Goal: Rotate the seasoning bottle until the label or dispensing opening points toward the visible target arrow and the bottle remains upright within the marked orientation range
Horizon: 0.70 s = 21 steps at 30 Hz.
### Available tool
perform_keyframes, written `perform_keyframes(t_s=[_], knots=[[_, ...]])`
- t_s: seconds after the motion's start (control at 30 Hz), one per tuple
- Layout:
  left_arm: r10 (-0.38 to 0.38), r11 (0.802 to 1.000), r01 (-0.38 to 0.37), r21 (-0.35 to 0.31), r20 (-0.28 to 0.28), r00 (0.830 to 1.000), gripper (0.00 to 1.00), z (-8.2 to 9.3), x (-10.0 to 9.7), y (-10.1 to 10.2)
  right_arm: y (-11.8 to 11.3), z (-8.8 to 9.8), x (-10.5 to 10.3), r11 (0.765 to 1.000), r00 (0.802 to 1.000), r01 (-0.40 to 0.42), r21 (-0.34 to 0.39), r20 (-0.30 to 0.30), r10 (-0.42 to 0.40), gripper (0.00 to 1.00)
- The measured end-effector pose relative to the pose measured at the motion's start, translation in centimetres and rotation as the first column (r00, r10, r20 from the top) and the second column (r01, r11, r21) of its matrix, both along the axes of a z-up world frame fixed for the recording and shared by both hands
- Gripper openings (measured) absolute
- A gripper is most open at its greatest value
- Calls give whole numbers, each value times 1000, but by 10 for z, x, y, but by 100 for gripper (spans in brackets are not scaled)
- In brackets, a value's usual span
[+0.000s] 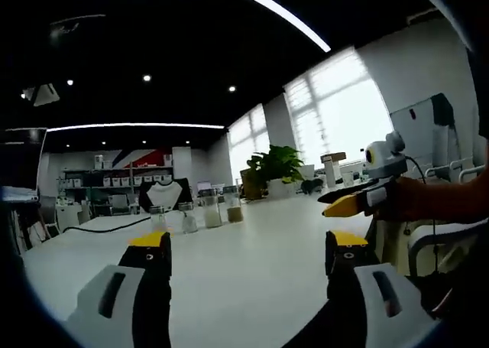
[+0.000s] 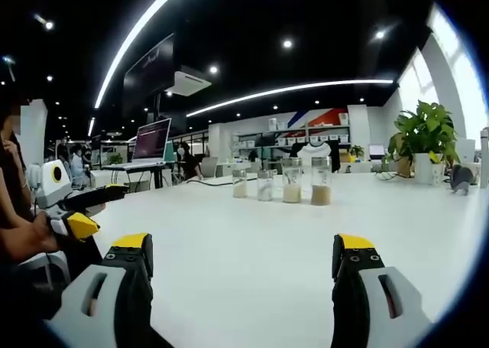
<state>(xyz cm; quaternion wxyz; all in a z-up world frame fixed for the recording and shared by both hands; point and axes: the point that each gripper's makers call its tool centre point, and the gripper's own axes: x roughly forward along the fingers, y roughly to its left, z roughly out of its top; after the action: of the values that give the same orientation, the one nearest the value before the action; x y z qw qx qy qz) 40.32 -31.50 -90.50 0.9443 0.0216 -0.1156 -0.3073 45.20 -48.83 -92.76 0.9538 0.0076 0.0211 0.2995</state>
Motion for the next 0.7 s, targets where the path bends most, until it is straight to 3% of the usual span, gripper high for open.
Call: perform_keyframes(t_s=[0.07, 0.2, 0.33, 0.4, 0.43, 0.5, 0.6, 0.7], knots=[[0, 996, 1, -85, 7, 1000, 82, 9, -1, 6, -2, 0, 1, 1000, 1000, 5, 3, -2, -5, 99], [12, 998, -13, -66, -19, 1000, 78, 2, 2, 6, -3, -2, 1, 1000, 1000, 8, 3, -7, -8, 99], [63, 997, -63, -34, -1, 998, 74, -2, 6, 9, -4, -2, 1, 1000, 1000, 8, 4, -9, -8, 99], [97, 994, -96, -55, 21, 995, 70, 0, 6, 16, -3, -3, 1, 1000, 1000, 6, 3, -9, -6, 99], [123, 988, -119, -98, 44, 991, 70, 6, 7, 22, -4, -3, 2, 1000, 1000, 6, 3, -11, -6, 99], [104, 986, -97, -137, 39, 994, 67, 8, 6, 23, -4, -4, 2, 1000, 1000, 7, 3, -13, -7, 99], [151, 983, -143, -116, 65, 986, 61, 9, 7, 32, -4, -6, 2, 1000, 1000, 7, 3, -19, -7, 99], [158, 979, -149, -139, 56, 986, 64, 10, 8, 35, -4, -7, 2, 1000, 1000, 5, 5, -22, -4, 99]])
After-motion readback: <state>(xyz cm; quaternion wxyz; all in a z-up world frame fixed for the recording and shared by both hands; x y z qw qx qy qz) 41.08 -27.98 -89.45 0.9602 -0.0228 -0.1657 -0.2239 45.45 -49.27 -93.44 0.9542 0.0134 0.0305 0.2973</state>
